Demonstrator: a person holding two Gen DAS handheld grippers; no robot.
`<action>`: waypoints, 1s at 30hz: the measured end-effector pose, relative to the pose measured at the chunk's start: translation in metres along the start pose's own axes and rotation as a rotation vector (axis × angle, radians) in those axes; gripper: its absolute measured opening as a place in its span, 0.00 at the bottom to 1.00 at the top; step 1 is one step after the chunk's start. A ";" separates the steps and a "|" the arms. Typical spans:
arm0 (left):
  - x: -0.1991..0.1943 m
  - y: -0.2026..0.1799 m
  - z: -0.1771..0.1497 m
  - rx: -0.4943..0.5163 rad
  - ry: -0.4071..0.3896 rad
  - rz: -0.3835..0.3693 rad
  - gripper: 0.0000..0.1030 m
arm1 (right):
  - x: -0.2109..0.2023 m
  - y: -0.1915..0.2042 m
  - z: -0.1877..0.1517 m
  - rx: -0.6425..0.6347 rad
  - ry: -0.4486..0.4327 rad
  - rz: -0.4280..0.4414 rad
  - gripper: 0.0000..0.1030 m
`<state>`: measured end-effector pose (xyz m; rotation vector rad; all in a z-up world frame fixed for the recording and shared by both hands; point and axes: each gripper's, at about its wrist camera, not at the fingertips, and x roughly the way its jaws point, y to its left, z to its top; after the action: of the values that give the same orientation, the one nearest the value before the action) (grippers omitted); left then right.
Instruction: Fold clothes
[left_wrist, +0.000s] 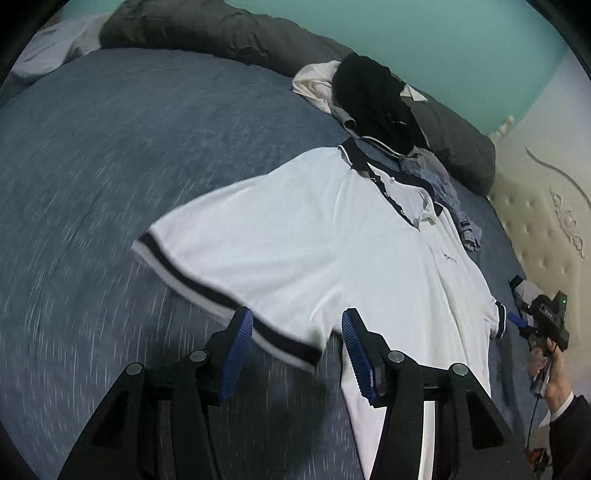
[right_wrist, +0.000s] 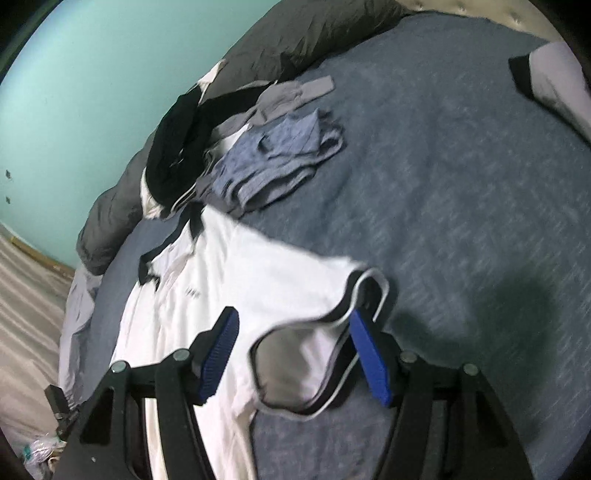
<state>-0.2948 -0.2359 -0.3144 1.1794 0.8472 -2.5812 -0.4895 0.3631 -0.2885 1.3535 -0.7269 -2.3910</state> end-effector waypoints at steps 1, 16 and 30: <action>-0.001 0.000 -0.006 -0.001 -0.001 0.001 0.55 | 0.003 0.002 -0.004 -0.004 0.017 -0.001 0.62; -0.001 0.017 -0.068 -0.068 -0.004 -0.063 0.56 | 0.009 0.004 -0.036 -0.013 0.016 -0.050 0.01; -0.002 0.018 -0.064 -0.090 -0.046 -0.101 0.58 | -0.003 -0.024 -0.062 0.100 0.024 -0.073 0.03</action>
<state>-0.2462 -0.2145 -0.3539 1.0748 1.0271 -2.6073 -0.4353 0.3671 -0.3259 1.4695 -0.8135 -2.4196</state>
